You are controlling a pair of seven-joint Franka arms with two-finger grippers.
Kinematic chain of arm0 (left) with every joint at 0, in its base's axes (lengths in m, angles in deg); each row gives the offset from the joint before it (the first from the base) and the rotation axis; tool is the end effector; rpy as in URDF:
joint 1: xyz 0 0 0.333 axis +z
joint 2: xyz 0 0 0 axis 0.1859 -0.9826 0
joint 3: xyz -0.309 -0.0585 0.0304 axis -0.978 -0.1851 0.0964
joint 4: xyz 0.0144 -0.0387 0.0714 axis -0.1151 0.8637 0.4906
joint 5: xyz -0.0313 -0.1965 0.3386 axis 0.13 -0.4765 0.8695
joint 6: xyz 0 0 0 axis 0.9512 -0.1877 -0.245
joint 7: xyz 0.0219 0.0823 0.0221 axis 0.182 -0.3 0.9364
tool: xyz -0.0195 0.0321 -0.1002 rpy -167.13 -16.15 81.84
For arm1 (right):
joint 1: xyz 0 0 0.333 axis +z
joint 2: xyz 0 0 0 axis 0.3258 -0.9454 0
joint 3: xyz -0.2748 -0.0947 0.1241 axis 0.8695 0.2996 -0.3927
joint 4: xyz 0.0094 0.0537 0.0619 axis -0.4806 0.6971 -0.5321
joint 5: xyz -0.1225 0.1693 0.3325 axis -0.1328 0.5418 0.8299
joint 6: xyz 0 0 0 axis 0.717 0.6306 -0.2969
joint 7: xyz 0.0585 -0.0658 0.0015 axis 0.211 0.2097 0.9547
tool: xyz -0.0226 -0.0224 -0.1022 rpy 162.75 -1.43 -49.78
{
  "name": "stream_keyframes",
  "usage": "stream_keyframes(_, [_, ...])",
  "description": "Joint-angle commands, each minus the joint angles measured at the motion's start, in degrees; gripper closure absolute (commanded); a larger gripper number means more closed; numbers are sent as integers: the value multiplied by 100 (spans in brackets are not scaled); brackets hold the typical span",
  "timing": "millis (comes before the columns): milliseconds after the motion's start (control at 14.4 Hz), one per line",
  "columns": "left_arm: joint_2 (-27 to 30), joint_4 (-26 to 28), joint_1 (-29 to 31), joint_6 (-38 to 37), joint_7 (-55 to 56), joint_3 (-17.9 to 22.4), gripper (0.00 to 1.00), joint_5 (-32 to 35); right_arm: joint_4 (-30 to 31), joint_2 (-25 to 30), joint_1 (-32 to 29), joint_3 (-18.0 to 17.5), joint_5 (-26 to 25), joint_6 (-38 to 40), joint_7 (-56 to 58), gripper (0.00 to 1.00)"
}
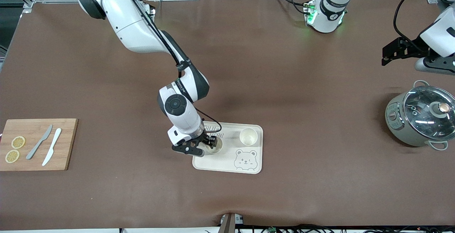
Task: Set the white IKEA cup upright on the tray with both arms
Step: 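Lower the cup upright onto the tray beside the other cup, then open the right gripper and withdraw it from the tray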
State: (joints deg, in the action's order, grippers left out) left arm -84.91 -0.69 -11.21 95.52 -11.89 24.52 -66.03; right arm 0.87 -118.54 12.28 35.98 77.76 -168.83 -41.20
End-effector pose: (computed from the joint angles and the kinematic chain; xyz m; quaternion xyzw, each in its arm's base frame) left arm 0.5444 -0.0505 0.6382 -0.9954 0.0924 0.0252 0.0076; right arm 0.6599 0.3939 0.2206 -0.9858 0.1158 -0.0903 0.0813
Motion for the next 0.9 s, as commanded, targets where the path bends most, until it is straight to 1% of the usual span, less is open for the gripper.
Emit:
stream_keyframes(0, [-18,-113,14,-114,87,-35,0,59,13,16,52,60,-119,-57,-126,0])
stream_keyframes(347, [-27,-122,58,-96,210,-35,0,59,4,174,-18,60,-171,161,-91,0])
stream_keyframes(555, [-27,-113,84,-96,210,-17,0,68,-48,306,-18,77,-180,618,-91,0])
stream_keyframes(694, [-18,-122,75,-96,210,-17,0,68,-66,577,-9,95,-172,1004,-91,0])
stream_keyframes(833, [-1,-122,75,-96,210,-17,0,68,-75,955,-27,95,-180,1688,-82,0])
